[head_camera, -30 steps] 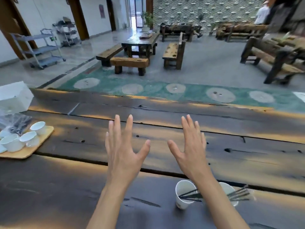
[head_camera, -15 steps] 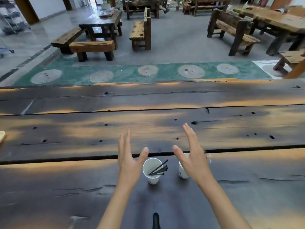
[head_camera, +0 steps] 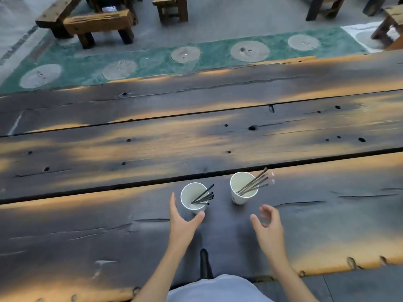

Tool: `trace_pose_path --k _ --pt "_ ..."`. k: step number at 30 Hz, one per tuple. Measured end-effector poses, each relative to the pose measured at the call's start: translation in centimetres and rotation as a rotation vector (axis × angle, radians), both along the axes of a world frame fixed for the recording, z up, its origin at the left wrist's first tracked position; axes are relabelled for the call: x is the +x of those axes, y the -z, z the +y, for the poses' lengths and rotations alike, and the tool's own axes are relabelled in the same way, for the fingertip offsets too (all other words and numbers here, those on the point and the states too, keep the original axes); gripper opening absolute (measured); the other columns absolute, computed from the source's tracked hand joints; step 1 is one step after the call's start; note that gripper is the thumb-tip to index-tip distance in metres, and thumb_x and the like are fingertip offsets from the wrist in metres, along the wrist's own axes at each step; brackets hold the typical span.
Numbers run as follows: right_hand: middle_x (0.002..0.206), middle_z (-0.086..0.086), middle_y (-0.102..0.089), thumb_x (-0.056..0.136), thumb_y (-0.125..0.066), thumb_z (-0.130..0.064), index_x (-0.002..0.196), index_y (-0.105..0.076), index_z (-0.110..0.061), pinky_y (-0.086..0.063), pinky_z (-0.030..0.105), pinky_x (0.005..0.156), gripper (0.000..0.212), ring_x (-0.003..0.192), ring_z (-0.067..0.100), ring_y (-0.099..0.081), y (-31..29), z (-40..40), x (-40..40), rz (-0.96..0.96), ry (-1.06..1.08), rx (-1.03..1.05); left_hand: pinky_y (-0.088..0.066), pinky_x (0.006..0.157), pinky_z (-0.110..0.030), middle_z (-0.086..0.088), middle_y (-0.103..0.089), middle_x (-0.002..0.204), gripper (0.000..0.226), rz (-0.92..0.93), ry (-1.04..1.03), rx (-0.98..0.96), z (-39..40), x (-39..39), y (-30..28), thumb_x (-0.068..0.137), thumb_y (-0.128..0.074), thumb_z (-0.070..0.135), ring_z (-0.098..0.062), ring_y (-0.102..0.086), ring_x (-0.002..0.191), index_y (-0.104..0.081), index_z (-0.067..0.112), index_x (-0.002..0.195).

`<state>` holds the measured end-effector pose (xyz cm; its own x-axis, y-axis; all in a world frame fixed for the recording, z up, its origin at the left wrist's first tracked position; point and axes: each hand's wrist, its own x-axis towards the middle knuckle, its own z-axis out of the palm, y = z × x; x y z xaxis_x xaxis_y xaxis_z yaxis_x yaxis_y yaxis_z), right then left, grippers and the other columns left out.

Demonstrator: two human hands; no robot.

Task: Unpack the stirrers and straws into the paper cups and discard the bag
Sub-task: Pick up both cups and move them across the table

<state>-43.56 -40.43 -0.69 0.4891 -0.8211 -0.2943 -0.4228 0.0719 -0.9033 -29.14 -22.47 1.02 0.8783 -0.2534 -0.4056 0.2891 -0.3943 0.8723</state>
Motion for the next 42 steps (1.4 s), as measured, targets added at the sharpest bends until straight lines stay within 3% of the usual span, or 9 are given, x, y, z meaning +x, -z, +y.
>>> trace_pose_path --k 5,9,15,18,24,28,31,37,42 --pt "0.147 -0.002 -0.042 0.081 -0.077 -0.016 0.146 -0.031 -0.02 -0.035 0.042 0.113 0.08 0.135 0.018 -0.042 1.5 -1.5 2.3 0.05 -0.108 0.1 -0.024 0.119 -0.036 0.009 -0.023 0.161 0.109 0.046 -0.031 -0.017 -0.9 0.6 1.4 0.073 -0.085 0.026 -0.006 -0.023 0.147 -0.013 0.035 0.154" --pt "0.147 -0.011 -0.035 0.075 -0.082 -0.016 0.15 -0.023 -0.02 -0.031 0.034 0.113 0.095 0.136 0.009 -0.035 1.3 -2.3 4.2 -0.006 -0.165 0.15 -0.034 0.113 -0.031 0.014 -0.039 0.151 0.106 0.067 -0.018 -0.051 -1.4 1.2 2.6 0.07 -0.088 0.025 -0.006 -0.04 0.137 -0.02 0.038 0.15" --pt "0.131 -0.012 -0.059 0.073 -0.083 -0.009 0.135 -0.037 -0.031 -0.039 0.025 0.103 0.079 0.118 -0.007 -0.054 1.8 -3.0 5.8 -0.085 -0.162 0.245 -0.043 0.099 -0.023 0.021 -0.055 0.131 0.1 0.081 -0.015 -0.092 -2.0 1.8 3.1 0.072 -0.085 0.011 0.003 -0.054 0.12 -0.025 0.039 0.148" --pt "0.13 -0.012 -0.06 0.07 -0.085 -0.014 0.136 -0.037 -0.036 -0.04 0.029 0.104 0.085 0.121 0.001 -0.055 2.2 -3.0 6.2 -0.111 -0.135 0.278 -0.043 0.095 -0.019 0.024 -0.058 0.127 0.098 0.066 -0.006 -0.095 -2.1 2.1 3.4 0.072 -0.084 0.007 0.007 -0.056 0.115 -0.028 0.039 0.146" --pt "0.13 -0.005 -0.06 0.074 -0.084 -0.009 0.142 -0.033 -0.034 -0.042 0.029 0.105 0.089 0.119 0.007 -0.056 2.3 -3.3 7.1 -0.138 -0.124 0.274 -0.046 0.101 -0.027 0.018 -0.064 0.124 0.081 0.037 -0.014 -0.096 -2.4 2.5 4.1 0.069 -0.088 0.01 -0.002 -0.059 0.116 -0.045 0.037 0.133" --pt "0.124 -0.001 -0.064 0.072 -0.085 -0.011 0.134 -0.043 -0.029 -0.044 0.043 0.108 0.077 0.116 0.015 -0.06 2.5 -3.8 7.5 -0.144 -0.128 0.267 -0.048 0.099 -0.028 0.016 -0.064 0.122 0.078 0.034 -0.033 -0.101 -2.8 2.7 3.8 0.068 -0.089 0.011 -0.001 -0.061 0.112 -0.046 0.035 0.129" --pt "0.123 0.0 -0.065 0.071 -0.086 -0.013 0.133 -0.045 -0.029 -0.045 0.045 0.108 0.075 0.116 0.017 -0.061 2.4 -3.8 7.6 -0.14 -0.122 0.263 -0.048 0.099 -0.029 0.013 -0.065 0.122 0.077 0.028 -0.034 -0.093 -2.8 3.1 3.6 0.068 -0.089 0.012 -0.004 -0.062 0.112 -0.047 0.033 0.129" --pt "0.119 -0.002 -0.065 0.072 -0.084 -0.011 0.128 -0.047 -0.028 -0.047 0.041 0.104 0.069 0.112 0.014 -0.062 1.9 -3.9 8.5 -0.148 -0.109 0.252 -0.054 0.094 -0.055 -0.006 -0.069 0.115 0.067 0.029 0.005 -0.037 -2.8 4.5 4.0 0.068 -0.089 0.02 -0.034 -0.064 0.109 -0.055 0.017 0.126" --pt "0.113 0.001 -0.067 0.072 -0.081 -0.004 0.123 -0.049 -0.023 -0.051 0.038 0.097 0.063 0.102 0.011 -0.064 0.5 -4.4 11.1 -0.18 -0.122 0.207 -0.054 0.095 -0.047 -0.003 -0.069 0.118 0.066 -0.012 -0.014 -0.091 -3.8 6.2 2.8 0.07 -0.086 0.011 -0.029 -0.065 0.112 -0.054 0.019 0.128"
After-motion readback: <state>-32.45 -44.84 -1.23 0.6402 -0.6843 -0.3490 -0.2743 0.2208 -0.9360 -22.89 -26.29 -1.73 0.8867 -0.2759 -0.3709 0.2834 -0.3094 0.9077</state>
